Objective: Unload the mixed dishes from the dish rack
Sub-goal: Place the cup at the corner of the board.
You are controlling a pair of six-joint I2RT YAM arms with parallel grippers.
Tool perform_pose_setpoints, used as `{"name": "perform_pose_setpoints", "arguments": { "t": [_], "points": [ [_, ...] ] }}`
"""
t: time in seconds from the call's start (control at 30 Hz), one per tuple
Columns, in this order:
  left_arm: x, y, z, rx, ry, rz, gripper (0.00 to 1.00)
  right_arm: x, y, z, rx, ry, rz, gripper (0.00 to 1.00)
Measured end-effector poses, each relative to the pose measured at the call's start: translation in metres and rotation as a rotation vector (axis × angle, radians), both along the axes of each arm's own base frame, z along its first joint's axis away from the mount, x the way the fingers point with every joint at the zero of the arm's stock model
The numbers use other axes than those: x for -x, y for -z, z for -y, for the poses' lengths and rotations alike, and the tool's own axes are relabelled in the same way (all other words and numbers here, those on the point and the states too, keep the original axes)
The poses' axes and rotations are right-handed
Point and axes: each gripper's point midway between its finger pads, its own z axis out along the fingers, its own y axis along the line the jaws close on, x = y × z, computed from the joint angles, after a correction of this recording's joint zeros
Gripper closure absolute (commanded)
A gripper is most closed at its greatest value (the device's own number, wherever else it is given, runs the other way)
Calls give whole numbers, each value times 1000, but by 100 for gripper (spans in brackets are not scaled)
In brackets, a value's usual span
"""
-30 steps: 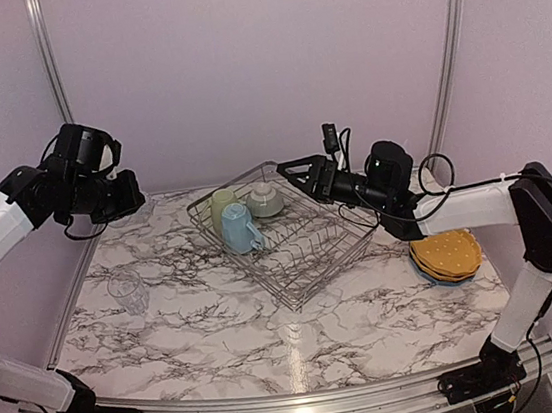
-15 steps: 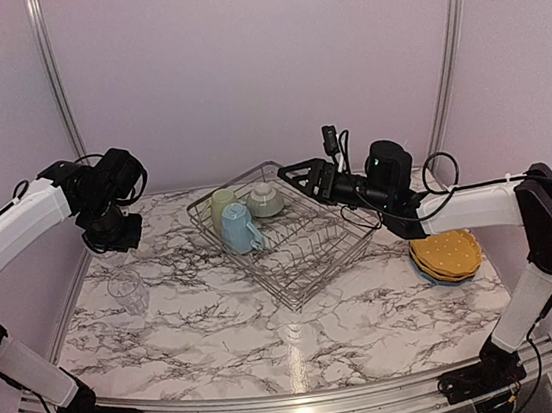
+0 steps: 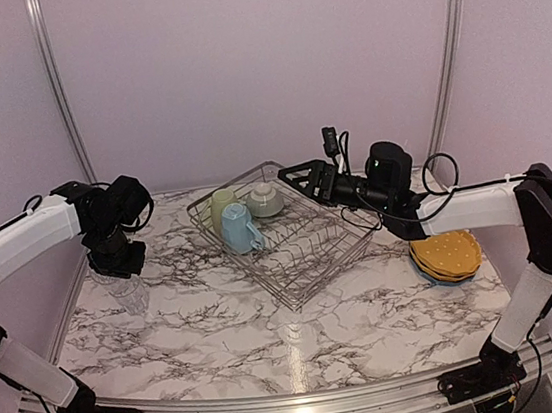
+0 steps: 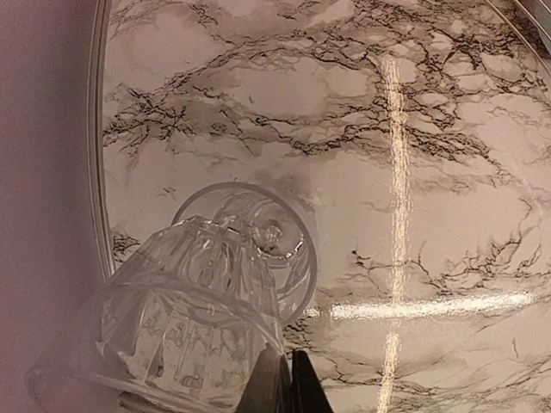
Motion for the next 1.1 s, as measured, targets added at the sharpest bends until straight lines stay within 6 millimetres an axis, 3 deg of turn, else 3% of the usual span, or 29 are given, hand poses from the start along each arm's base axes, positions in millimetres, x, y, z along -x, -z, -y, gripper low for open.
{"name": "perform_pose_setpoints", "arguments": {
  "t": [0.13, 0.37, 0.47, 0.9, 1.1],
  "points": [
    [8, 11, -1, 1, 1, -35, 100, 0, 0, 0, 0, 0, 1, 2],
    [5, 14, 1, 5, 1, -33, 100, 0, 0, 0, -1, 0, 1, 2],
    [3, 18, 2, 0, 1, -43, 95, 0, 0, 0, 0, 0, 1, 2],
    [-3, 16, -2, -30, -15, -13, 49, 0, 1, 0, 4, 1, 1, 2],
    [-14, -6, 2, -4, -22, 56, 32, -1, 9, 0, 39, 7, -5, 2]
  ]
}}
